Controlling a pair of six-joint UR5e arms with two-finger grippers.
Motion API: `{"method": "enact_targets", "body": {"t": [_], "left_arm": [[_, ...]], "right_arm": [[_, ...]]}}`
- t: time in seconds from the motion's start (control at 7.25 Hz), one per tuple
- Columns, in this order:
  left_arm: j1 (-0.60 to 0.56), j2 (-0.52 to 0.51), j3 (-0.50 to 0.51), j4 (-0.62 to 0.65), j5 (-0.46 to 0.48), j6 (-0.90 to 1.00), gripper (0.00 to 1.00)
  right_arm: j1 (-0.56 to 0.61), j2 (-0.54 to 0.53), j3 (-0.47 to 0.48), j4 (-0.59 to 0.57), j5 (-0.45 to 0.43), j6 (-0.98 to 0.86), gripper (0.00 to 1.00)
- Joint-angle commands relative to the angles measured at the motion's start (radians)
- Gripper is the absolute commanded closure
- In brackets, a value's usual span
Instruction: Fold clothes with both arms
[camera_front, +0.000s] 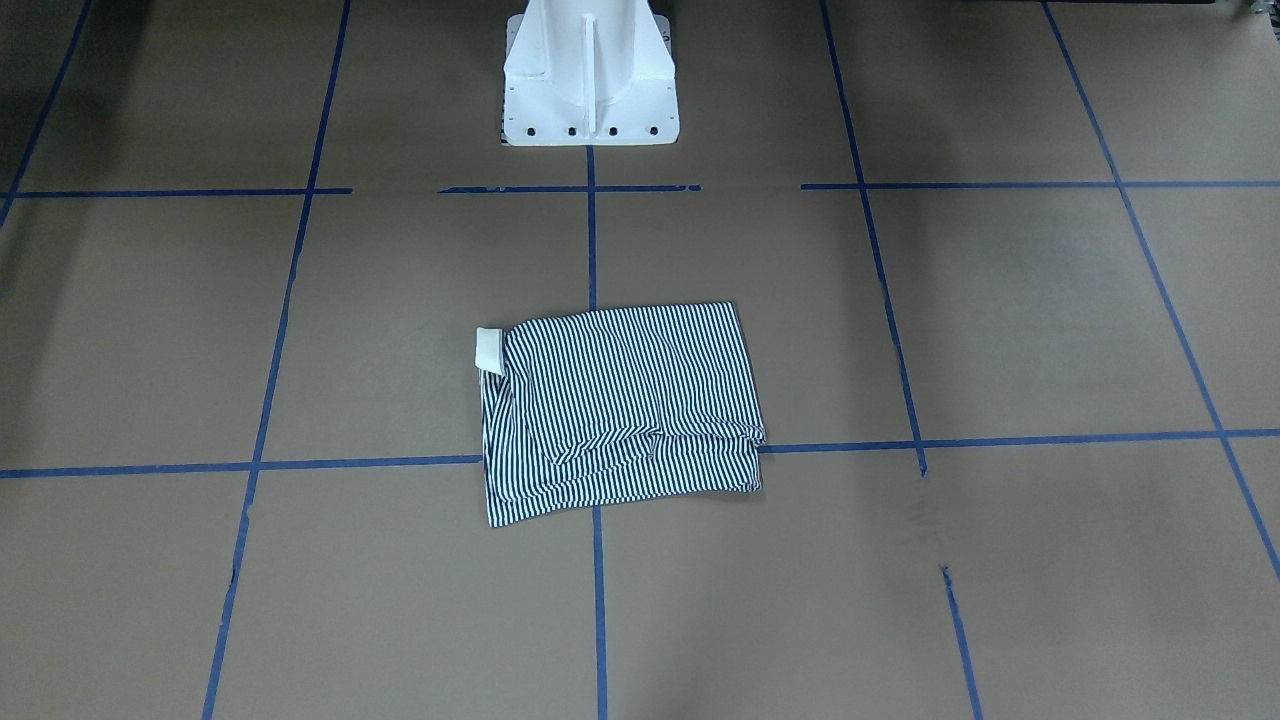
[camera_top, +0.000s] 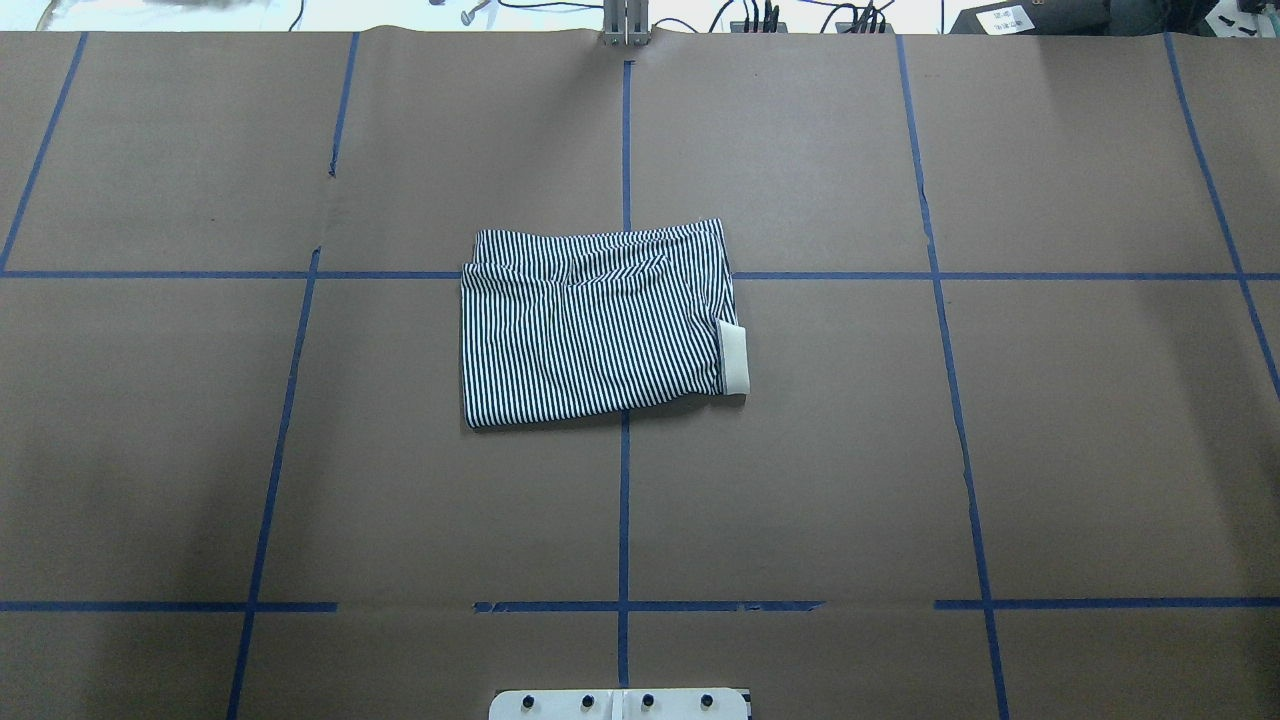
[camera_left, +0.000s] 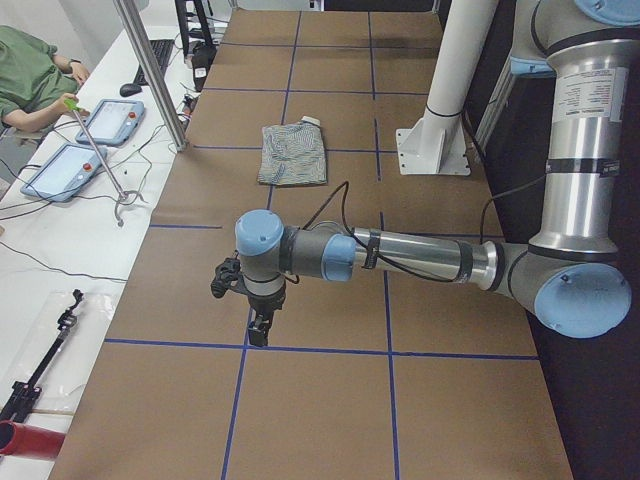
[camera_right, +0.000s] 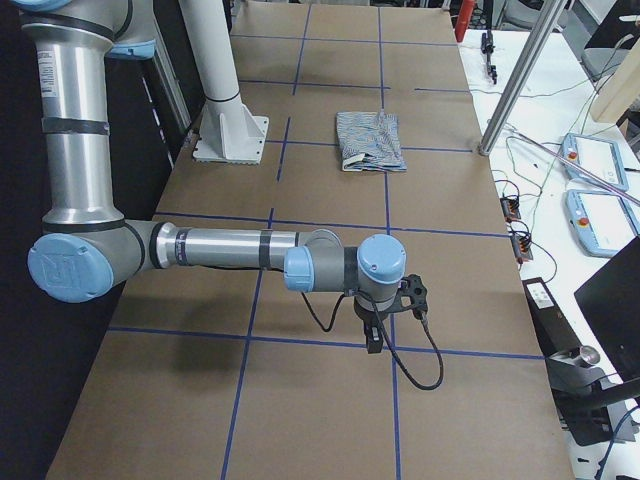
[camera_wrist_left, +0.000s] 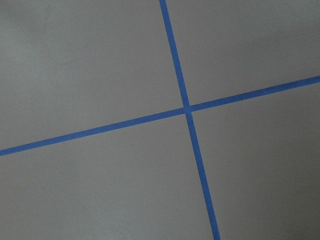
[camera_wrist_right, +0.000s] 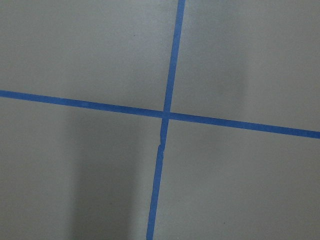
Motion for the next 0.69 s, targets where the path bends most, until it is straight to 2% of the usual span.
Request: {"method": "enact_targets", "body": {"t": [0.0, 0.14, 0.55], "left_arm": [[-0.001, -0.003, 0.003, 0.03, -0.001, -0.018, 0.0], [-0.001, -0.003, 0.008, 0.029, -0.003, -0.102, 0.0], [-0.001, -0.002, 0.011, 0.018, -0.003, -0.124, 0.0]], "right_arm": [[0.0, 0.001, 0.006, 0.0, 0.002, 0.058, 0.0], [0.0, 0.001, 0.006, 0.0, 0.002, 0.06, 0.0], [-0.002, 0.009, 0.005, 0.016, 0.005, 0.176, 0.0]]}}
